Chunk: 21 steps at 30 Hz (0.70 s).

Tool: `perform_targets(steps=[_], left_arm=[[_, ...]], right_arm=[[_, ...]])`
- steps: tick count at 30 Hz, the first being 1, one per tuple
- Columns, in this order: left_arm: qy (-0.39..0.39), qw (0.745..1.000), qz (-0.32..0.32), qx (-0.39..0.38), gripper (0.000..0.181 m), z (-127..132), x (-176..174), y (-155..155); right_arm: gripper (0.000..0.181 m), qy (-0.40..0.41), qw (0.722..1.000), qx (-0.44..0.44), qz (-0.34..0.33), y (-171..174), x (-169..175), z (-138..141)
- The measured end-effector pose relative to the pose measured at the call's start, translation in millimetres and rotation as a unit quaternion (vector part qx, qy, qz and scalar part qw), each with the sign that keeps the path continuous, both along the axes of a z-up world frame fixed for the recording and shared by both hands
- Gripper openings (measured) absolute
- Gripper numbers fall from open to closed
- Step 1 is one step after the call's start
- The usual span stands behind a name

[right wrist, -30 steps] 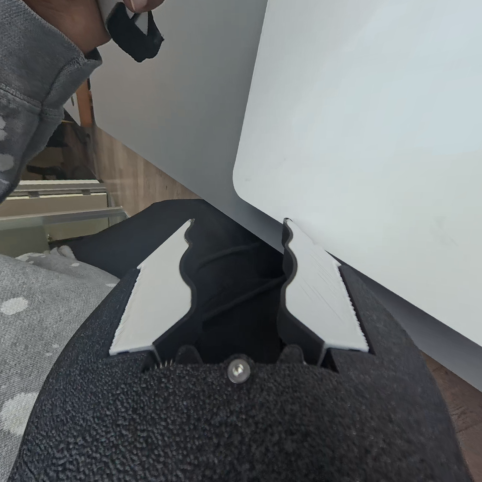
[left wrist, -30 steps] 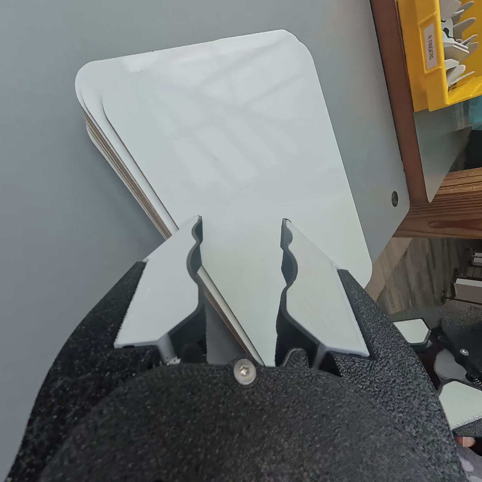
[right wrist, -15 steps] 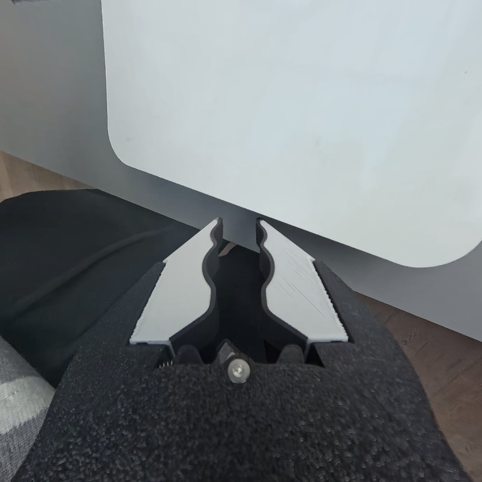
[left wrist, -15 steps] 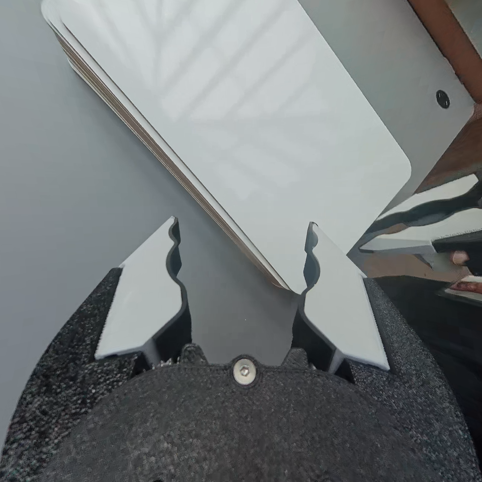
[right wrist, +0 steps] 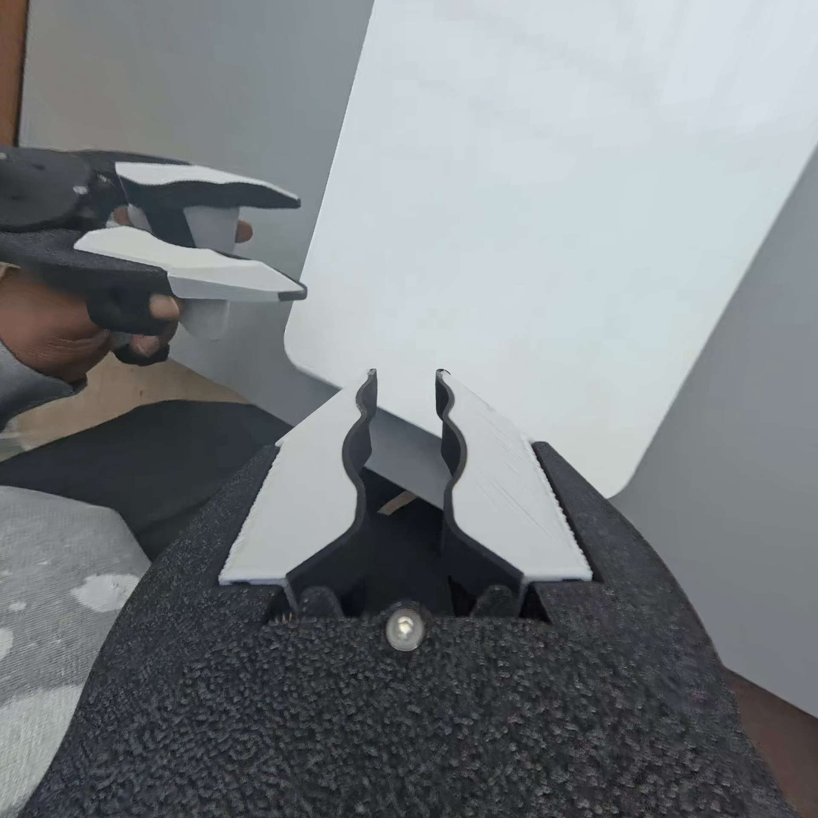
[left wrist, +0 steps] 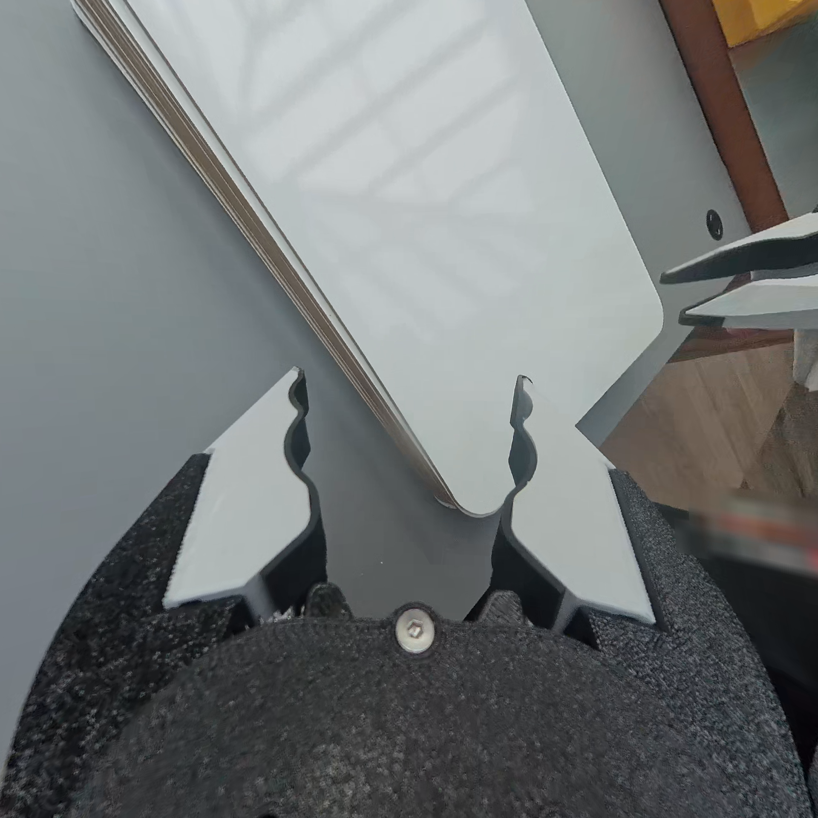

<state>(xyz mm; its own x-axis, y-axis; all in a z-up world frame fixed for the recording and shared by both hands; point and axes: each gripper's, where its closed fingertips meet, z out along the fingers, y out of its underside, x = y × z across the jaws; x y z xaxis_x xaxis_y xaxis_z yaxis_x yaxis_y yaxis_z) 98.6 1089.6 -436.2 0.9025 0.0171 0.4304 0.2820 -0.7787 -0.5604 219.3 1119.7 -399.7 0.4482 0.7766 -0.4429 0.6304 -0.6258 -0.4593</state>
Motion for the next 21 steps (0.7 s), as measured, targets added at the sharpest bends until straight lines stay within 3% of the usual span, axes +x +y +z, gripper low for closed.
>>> perform_targets(steps=[2, 4, 5, 9, 12, 17, 21], left_arm=[[-0.019, 1.000, 0.024, 0.006, 0.093, 2.6, -10.5, 17.3], [-0.043, 0.998, 0.053, 0.010, 0.095, 5.0, -22.5, 38.8], [-0.050, 0.996, 0.068, 0.010, 0.096, 5.6, -29.6, 50.2], [-0.062, 0.992, 0.113, 0.003, 0.103, 1.3, -55.5, 94.1], [-0.058, 0.990, 0.128, -0.015, 0.107, -7.9, -67.9, 120.3], [-0.085, 0.985, 0.138, -0.064, 0.113, -20.3, -67.9, 141.3], [-0.094, 0.981, 0.146, -0.084, 0.121, -18.4, -63.6, 142.2]], right_arm=[[0.059, 0.003, 0.999, 0.042, -0.035, 48.9, -1.4, 9.3], [0.104, -0.018, 0.997, 0.048, -0.053, 93.3, -3.9, 0.7], [0.116, -0.032, 0.997, 0.052, -0.050, 112.2, -6.8, -7.3], [0.126, -0.037, 0.998, 0.034, -0.039, 166.3, -42.0, -31.2], [0.130, -0.060, 0.998, 0.011, -0.031, 186.6, -67.3, -51.4], [0.126, -0.090, 0.996, -0.017, -0.002, 189.8, -87.8, -67.1], [0.136, -0.105, 0.994, -0.028, 0.028, 180.6, -93.8, -67.0]])
